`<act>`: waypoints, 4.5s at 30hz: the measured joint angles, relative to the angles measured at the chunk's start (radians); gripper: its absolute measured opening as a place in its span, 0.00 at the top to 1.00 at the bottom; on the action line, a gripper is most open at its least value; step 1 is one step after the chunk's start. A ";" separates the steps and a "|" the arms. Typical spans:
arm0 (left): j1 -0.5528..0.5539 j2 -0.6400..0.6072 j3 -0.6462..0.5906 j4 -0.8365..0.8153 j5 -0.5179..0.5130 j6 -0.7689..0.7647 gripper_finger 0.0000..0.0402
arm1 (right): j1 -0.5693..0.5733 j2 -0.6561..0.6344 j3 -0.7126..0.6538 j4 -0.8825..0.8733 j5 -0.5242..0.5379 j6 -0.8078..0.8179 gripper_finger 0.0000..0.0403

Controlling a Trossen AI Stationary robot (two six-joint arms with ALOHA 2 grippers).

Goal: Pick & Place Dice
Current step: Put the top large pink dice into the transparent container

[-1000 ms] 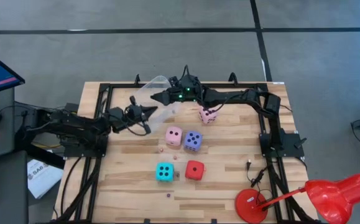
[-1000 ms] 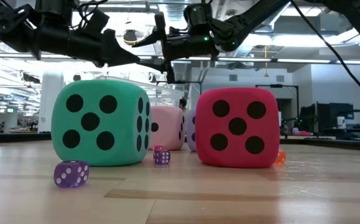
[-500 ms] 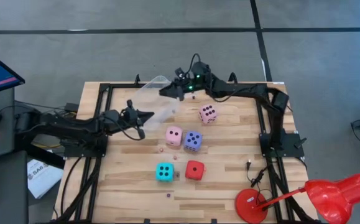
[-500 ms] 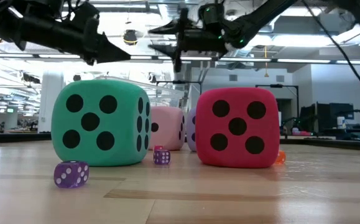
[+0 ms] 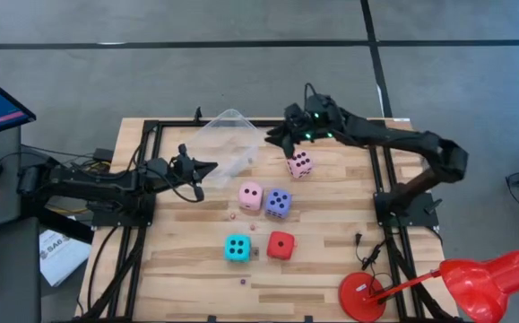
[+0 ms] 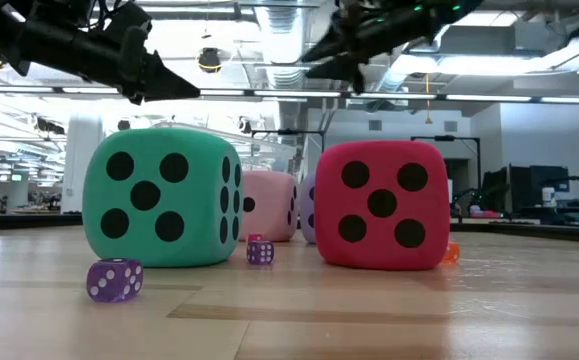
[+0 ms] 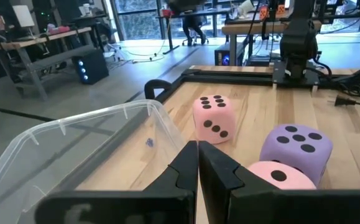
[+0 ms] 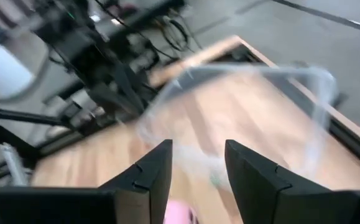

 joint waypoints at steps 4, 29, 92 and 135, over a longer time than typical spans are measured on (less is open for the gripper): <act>0.000 0.000 0.000 0.000 0.000 0.000 0.99 | 0.026 -0.097 -0.097 -0.051 0.066 -0.005 0.65; 0.000 0.000 0.000 0.001 0.000 -0.001 0.99 | 0.202 -0.296 -0.439 -0.087 0.287 0.205 0.66; 0.021 0.015 -0.001 0.007 0.001 -0.160 0.99 | 0.050 -0.278 -0.437 0.154 0.292 0.178 0.66; 0.083 0.013 -0.001 0.113 0.048 0.003 0.99 | 0.036 -0.278 -0.437 0.169 0.291 0.022 0.66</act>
